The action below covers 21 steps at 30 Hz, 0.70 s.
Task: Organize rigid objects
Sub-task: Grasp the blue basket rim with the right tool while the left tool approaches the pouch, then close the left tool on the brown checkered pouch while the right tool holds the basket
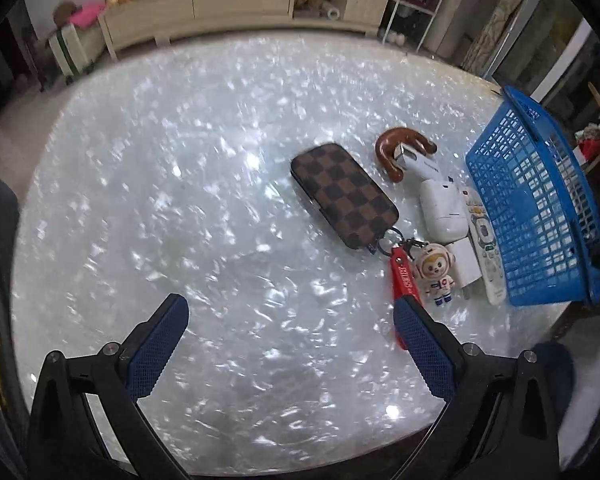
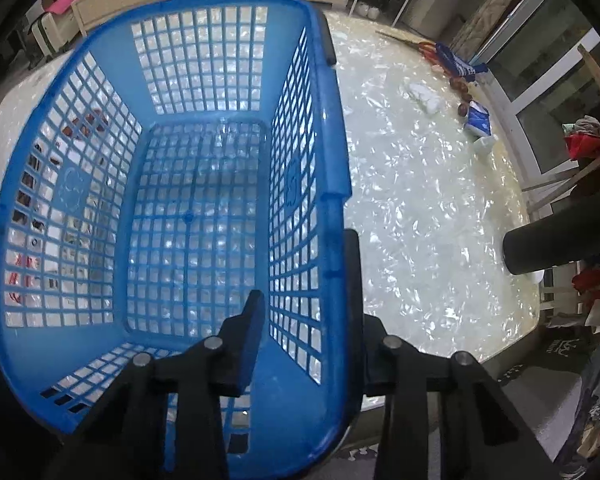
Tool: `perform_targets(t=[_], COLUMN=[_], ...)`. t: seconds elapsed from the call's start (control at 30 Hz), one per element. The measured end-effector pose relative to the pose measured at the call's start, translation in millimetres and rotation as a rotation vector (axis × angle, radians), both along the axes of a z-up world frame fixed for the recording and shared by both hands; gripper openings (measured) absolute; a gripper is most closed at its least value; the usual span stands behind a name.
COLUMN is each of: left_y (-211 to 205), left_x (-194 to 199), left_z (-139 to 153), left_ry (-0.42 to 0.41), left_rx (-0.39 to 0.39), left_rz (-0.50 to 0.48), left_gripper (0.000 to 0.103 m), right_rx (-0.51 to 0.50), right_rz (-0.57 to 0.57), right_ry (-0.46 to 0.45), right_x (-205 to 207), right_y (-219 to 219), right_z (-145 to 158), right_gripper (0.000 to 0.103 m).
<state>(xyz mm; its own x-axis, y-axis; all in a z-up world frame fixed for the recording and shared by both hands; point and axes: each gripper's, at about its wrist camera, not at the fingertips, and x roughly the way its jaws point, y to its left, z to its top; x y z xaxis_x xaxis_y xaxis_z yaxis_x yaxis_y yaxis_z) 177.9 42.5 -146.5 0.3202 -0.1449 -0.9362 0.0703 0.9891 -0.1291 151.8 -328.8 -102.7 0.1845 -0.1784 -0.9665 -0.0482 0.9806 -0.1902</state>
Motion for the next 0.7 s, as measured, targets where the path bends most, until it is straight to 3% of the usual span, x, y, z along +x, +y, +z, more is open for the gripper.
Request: perform_targets(t=[0.1,0.37,0.7], left_y=[-6.1,-25.8,-47.2], left_x=[14.3,49.9,88.1], left_z=[-9.1,-26.2,-44.0], left_ry=[0.045,0.123,0.155], left_rx=[0.013,-0.033,-0.086], left_rz=[0.014,0.075,0.151], left_gripper=[0.103,0.103,0.103], right_rx=[0.008,0.016,0.026], right_rz=[-0.008,-0.004,0.009], right_ry=[0.025,0.026,0.022], right_x=[3.1,4.5,2.6], right_y=[-5.9,-12.8,-8.5], right_z=[-5.3,-6.4,-7.5], right_gripper=[0.022,0.021,0.02])
